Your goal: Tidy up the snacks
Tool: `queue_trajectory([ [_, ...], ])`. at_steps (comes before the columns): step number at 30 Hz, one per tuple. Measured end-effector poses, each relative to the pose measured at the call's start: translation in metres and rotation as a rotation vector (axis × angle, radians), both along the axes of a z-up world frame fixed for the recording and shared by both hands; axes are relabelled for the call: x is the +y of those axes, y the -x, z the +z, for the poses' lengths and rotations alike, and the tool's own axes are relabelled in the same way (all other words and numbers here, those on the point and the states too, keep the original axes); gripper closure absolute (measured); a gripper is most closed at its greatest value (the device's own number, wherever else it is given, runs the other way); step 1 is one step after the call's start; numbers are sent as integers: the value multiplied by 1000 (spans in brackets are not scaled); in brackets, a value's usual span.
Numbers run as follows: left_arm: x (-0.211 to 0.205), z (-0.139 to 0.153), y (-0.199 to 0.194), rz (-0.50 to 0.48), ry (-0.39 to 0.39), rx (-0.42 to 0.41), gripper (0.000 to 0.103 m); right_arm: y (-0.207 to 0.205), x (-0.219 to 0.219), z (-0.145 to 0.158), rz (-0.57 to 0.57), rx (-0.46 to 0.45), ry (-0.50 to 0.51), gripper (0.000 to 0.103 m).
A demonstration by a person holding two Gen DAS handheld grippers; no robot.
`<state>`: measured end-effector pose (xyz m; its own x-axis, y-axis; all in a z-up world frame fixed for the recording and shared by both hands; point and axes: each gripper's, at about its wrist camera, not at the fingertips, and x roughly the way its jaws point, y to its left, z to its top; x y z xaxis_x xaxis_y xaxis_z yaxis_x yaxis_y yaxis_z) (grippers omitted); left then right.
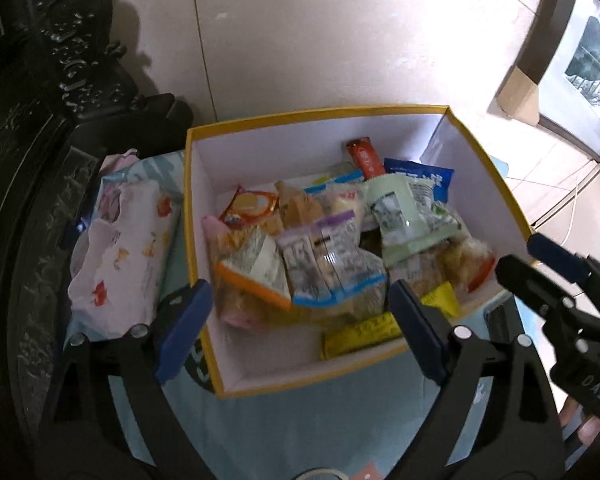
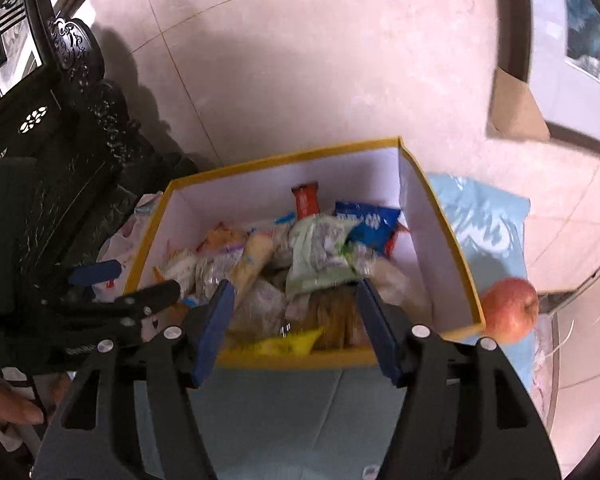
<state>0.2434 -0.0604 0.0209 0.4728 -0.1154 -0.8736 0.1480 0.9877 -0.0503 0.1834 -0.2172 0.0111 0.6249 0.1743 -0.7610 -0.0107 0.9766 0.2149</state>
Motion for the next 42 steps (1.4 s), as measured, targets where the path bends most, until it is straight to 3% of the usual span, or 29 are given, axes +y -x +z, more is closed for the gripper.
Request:
queue_trajectory([
  [13, 10, 23, 76, 17, -28, -12, 2, 80, 14, 4, -3, 43, 29, 36],
  [25, 13, 37, 134, 1, -37, -20, 2, 132, 26, 15, -8, 33, 41, 36],
  [28, 14, 44, 148, 0, -24, -42, 2, 140, 28, 18, -5, 26, 43, 36],
  [31, 17, 55, 166, 17, -15, -127, 2, 149, 31, 22, -3, 19, 50, 36],
  [37, 17, 57, 177, 28, -52, -102, 2, 161, 32, 29, -2, 4, 53, 35],
  [42, 19, 53, 184, 40, -47, -61, 2, 172, 31, 34, -10, -15, 59, 25],
])
